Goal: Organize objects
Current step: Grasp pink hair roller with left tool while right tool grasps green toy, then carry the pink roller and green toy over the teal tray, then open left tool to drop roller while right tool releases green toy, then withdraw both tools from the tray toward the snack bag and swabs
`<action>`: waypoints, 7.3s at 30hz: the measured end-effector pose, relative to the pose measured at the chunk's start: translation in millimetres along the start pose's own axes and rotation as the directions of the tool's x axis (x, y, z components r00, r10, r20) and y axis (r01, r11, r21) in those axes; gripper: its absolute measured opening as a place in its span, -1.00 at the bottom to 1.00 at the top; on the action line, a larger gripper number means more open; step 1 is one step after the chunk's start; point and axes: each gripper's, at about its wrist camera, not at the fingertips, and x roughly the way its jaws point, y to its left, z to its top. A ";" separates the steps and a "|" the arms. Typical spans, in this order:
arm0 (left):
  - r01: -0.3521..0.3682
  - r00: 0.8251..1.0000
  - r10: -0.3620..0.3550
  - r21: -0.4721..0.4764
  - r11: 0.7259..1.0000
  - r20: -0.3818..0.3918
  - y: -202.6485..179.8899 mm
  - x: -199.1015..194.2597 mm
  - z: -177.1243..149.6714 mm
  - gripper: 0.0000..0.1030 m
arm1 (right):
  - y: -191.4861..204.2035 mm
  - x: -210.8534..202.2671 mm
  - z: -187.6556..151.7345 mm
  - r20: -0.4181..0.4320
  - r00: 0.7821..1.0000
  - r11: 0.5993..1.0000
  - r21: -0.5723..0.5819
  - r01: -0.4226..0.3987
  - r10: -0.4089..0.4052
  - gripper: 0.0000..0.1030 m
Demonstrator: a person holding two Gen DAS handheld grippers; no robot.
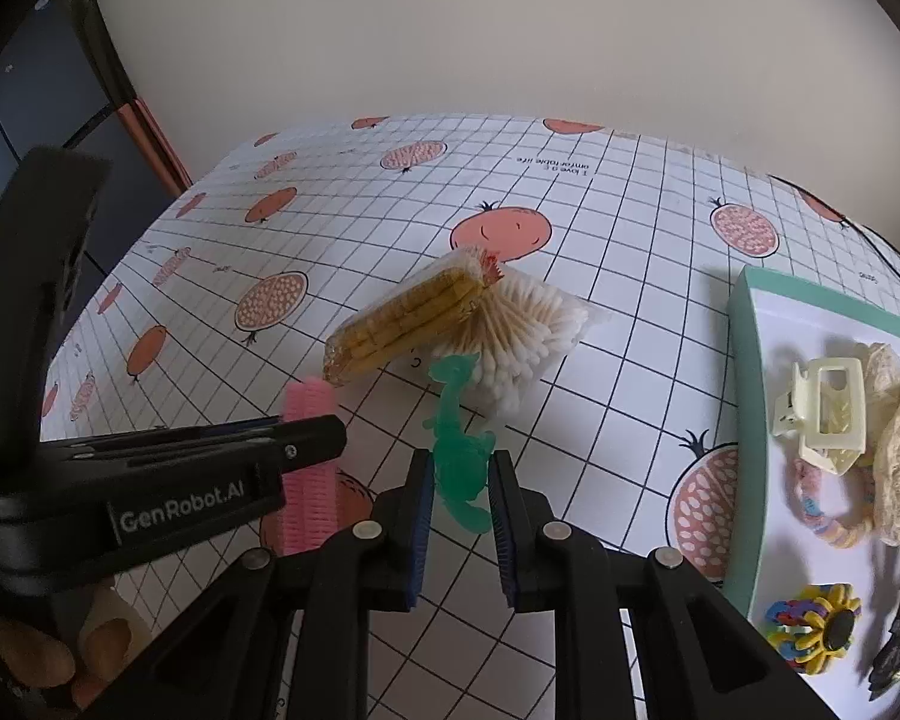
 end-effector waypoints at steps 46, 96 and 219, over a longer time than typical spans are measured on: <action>-0.077 0.973 0.101 -0.119 0.990 0.206 36.0 -73.3 8.2 -0.46 | -27.6 -26.5 -2.2 0.026 0.999 0.999 0.045 0.027 -0.029 -0.61; 0.275 0.928 -0.340 0.337 0.901 0.152 -195.9 -67.7 -29.5 -0.46 | -193.9 -134.6 -32.9 0.161 0.955 0.928 0.320 0.189 -0.250 -0.61; -0.027 0.979 -0.013 0.197 0.980 0.202 -133.5 0.0 -6.8 0.84 | -186.6 -110.4 -20.2 0.153 0.929 0.891 0.372 0.262 -0.337 1.00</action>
